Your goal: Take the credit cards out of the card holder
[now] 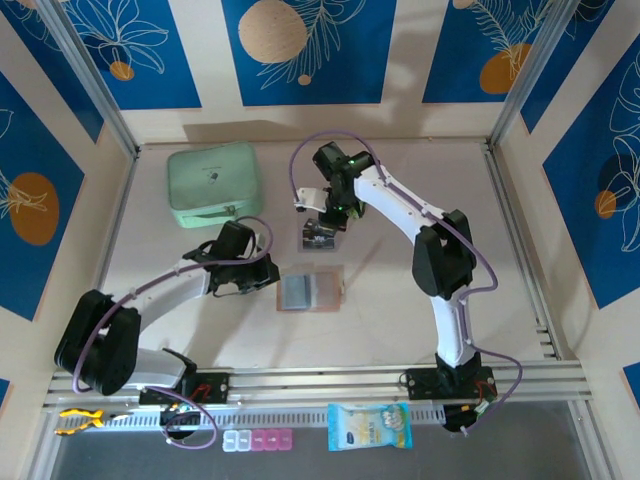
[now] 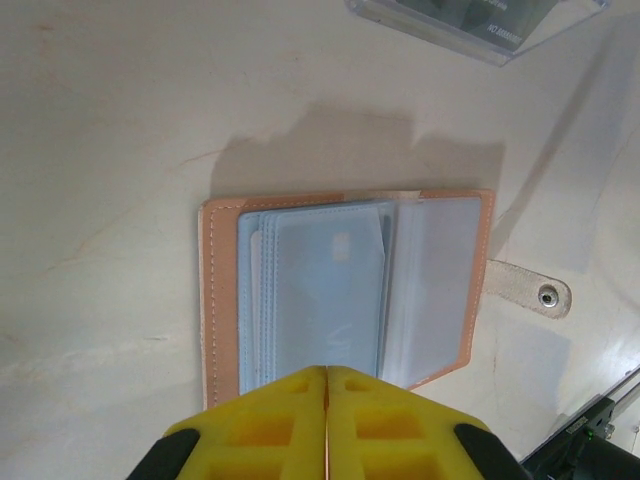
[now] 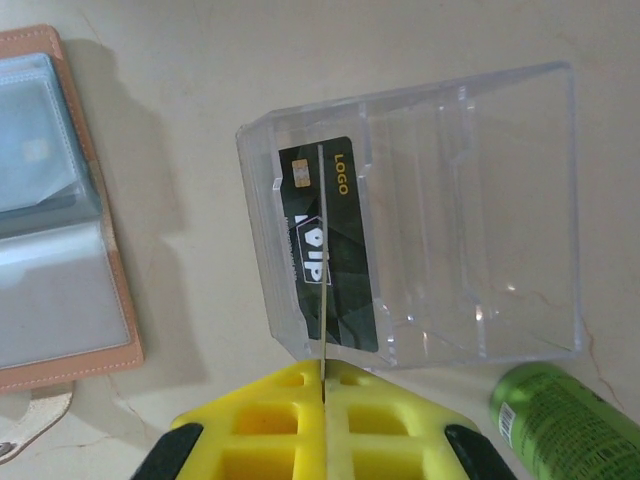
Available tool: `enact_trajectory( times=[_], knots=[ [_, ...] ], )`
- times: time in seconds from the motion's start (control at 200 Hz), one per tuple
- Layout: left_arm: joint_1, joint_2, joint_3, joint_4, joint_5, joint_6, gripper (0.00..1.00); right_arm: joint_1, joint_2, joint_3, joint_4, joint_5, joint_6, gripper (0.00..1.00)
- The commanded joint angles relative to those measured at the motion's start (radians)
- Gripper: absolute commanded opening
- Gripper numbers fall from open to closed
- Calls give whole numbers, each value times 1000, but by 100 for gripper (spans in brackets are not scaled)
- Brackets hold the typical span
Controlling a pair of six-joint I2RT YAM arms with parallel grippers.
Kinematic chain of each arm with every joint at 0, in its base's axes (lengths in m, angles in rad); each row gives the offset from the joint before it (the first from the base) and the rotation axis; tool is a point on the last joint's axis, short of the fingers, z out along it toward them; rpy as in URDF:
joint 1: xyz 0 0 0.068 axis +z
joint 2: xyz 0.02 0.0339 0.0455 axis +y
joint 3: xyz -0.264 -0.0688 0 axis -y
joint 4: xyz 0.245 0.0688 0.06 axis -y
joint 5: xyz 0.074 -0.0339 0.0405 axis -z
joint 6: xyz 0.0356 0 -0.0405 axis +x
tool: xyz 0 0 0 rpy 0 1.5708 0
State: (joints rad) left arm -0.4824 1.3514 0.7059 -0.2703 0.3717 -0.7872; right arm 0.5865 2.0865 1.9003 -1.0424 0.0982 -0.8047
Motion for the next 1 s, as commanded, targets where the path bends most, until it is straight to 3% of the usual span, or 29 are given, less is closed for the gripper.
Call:
enact_trajectory(
  times=[0.0, 0.28, 0.47, 0.665, 0.805, 0.99],
  knots=[
    [16, -24, -16, -10, -14, -13, 10, -2, 29, 33, -36, -42, -40, 0],
    [24, -19, -16, -7, -7, -12, 10, -10, 73, 31, -37, -55, -44, 0],
    [25, -10, -8, -8, 4, -9, 10, -18, 73, 34, -34, -43, -37, 17],
    [25, 13, 2, -5, 21, -6, 10, -25, 25, 12, -18, -32, -5, 20],
    [24, 48, 13, 8, 46, -6, 10, -24, -37, -44, 30, -79, 79, 19],
    [20, 94, 23, 19, 67, -4, 10, -10, -132, -176, 158, -161, 313, 16]
  ],
)
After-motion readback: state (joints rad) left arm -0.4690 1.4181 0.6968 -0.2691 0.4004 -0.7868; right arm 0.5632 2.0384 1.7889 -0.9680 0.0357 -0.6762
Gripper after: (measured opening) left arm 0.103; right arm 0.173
